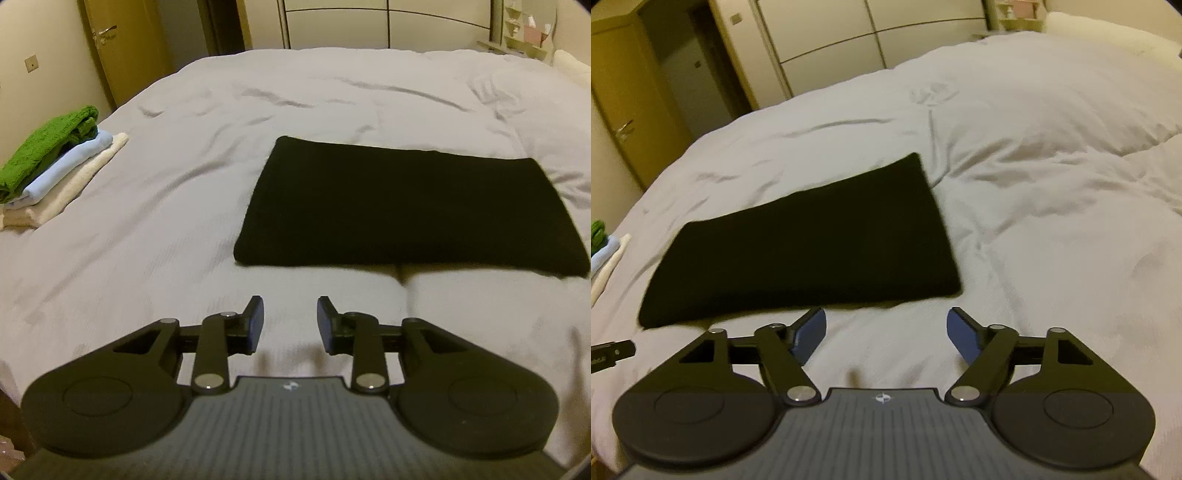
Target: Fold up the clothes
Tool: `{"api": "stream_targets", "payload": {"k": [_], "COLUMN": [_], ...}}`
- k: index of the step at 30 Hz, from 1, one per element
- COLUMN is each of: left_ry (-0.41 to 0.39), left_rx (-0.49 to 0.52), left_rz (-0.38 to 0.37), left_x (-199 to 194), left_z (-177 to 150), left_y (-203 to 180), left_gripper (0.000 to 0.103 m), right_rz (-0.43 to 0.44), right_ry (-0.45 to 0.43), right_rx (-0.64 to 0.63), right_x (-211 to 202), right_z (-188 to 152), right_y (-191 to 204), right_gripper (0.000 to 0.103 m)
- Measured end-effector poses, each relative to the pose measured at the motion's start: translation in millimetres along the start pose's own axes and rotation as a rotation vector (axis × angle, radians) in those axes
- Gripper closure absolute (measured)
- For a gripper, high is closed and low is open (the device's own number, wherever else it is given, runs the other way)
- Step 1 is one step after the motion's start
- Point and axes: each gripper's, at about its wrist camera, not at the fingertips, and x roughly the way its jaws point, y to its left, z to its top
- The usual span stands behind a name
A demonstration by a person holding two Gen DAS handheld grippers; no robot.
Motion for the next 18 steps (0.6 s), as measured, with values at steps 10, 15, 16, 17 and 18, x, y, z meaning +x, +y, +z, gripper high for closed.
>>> {"api": "stream_targets", "payload": {"k": [10, 15, 16, 17, 18], "left_ry": [-0.044, -0.038, -0.039, -0.04, -0.041], "left_rx": [0.0, -0.206, -0.267, -0.327, -0.387], "left_rz": [-0.032, -0.185, -0.22, -0.254, -0.288], "left_x": [-39, -26, -20, -15, -9], "left_z": [-15, -17, -17, -18, -18], "left_y": [2, 37, 46, 56, 65], "left_gripper": [0.071, 0.061, 0.061, 0.061, 0.061], "right_rz": [0.035, 0.201, 0.257, 0.31, 0.367], "right_ry": [-0.05, -0.018, -0.008, -0.001, 0.004], "right_rx": [-0.002, 0.187, 0.269, 0.35, 0.44], "right_x": [-35, -24, -18, -11, -3], "right_z": [-8, -11, -13, -16, -20], "right_y": [8, -14, -23, -33, -44], "right_gripper": [0.019, 0.018, 0.018, 0.018, 0.018]}}
